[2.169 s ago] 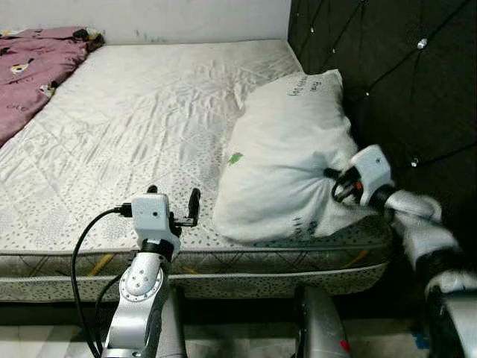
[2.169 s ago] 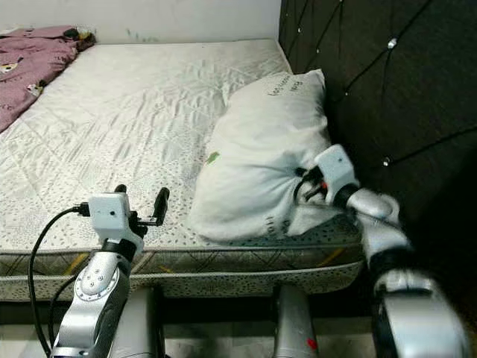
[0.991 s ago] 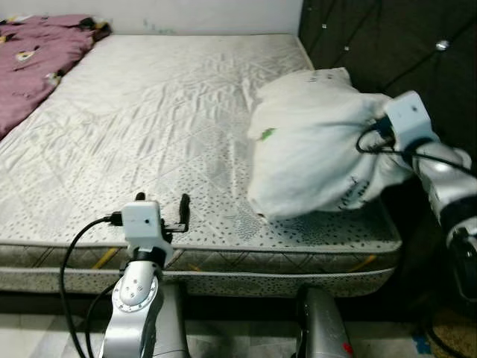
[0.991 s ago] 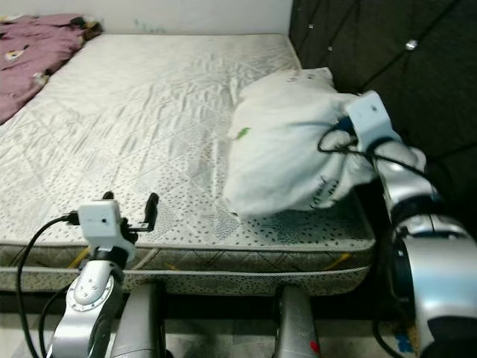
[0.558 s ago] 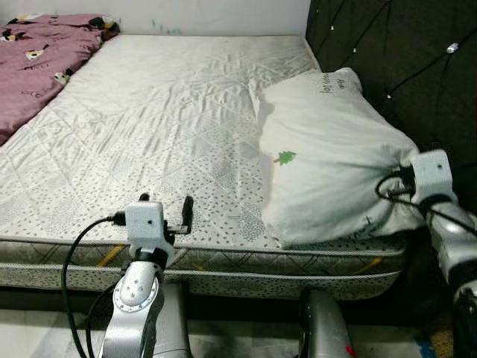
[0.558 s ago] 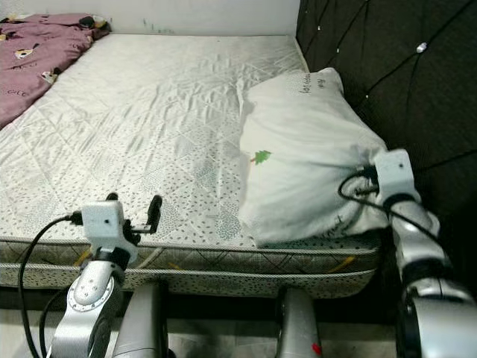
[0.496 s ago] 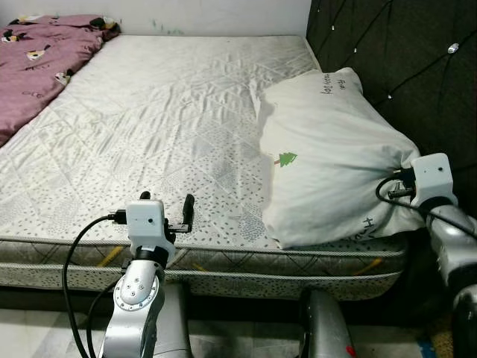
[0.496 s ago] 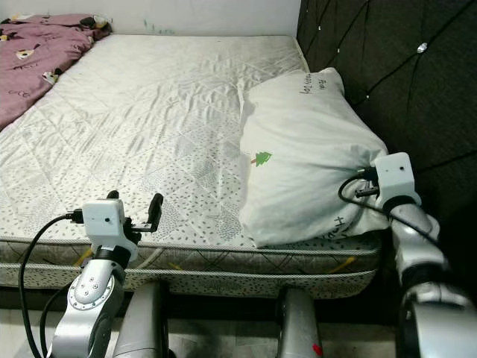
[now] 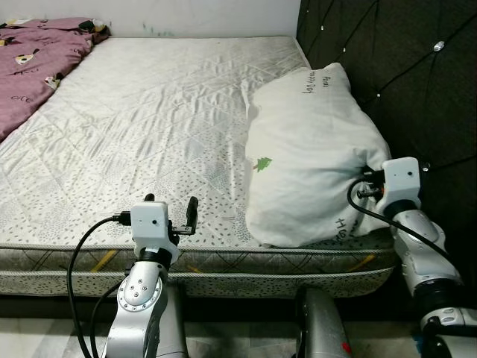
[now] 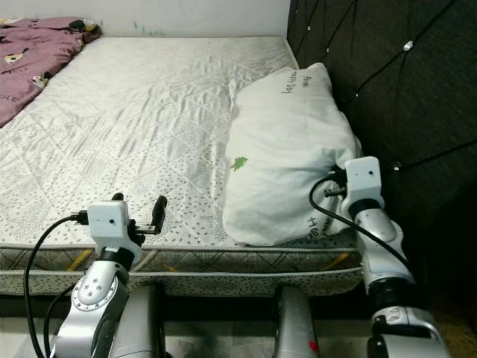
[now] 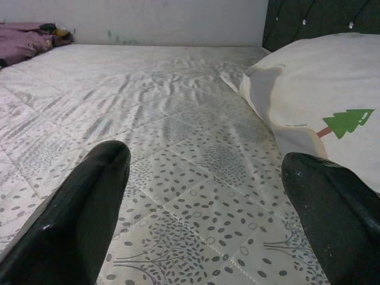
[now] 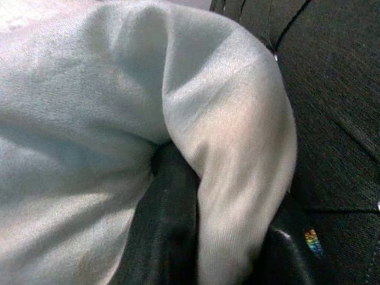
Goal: Clean up the room
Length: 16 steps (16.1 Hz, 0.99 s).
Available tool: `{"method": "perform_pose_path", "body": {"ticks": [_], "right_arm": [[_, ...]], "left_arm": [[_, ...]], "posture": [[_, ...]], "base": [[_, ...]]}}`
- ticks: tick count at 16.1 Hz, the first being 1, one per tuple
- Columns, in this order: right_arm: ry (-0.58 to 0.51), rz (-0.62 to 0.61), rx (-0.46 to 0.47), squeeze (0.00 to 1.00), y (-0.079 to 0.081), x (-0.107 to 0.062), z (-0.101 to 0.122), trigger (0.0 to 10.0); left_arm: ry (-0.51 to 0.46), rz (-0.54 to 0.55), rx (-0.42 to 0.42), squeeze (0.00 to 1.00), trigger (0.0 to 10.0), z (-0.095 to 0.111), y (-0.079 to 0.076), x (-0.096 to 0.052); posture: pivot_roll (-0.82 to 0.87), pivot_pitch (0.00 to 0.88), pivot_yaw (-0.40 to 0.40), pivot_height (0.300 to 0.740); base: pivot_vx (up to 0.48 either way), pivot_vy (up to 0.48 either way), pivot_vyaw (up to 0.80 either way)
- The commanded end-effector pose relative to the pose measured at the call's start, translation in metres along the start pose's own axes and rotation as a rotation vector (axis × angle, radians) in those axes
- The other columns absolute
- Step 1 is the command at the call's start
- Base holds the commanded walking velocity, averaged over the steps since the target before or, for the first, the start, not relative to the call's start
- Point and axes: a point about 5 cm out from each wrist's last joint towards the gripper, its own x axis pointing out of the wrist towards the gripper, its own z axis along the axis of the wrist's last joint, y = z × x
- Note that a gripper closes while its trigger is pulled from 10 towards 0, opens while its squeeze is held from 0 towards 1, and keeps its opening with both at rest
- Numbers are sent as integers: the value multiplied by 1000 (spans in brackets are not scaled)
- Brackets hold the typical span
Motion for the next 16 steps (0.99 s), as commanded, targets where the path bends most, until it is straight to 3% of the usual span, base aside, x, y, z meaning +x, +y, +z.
{"method": "perform_pose_path", "body": {"ticks": [1,4,7,11,13,14,16], "right_arm": [[-53,38,-11,1000,11,4,14,10000],[-100,-21,-35,1000,8,4,23,10000],[-269,-193,-107,1000,-16,1,58,10000],[-393,-236,-165,1000,-24,2,89,10000],[-371,-198,-117,1000,-10,5,85,10000],[-312,-152,-105,1000,7,9,71,10000],[-174,-141,-52,1000,23,16,49,10000]], "left_arm": [[16,10,-4,0,10000,-2,2,-2],[19,10,-7,0,10000,-3,1,-2],[21,11,-1,0,10000,-4,3,-3],[27,4,2,0,10000,-5,1,-4],[24,-1,-2,0,10000,-4,-1,-3],[24,0,-4,0,10000,-4,-1,-3],[27,0,-4,0,10000,-4,-1,-3]], "posture": [[41,19,-1,527],[37,21,-3,527],[37,24,-3,527],[30,25,1,527],[33,28,0,527],[38,31,-2,527],[44,34,0,527]], "base": [[0,0,0],[0,0,0],[0,0,0],[0,0,0],[0,0,0],[0,0,0],[0,0,0]]}}
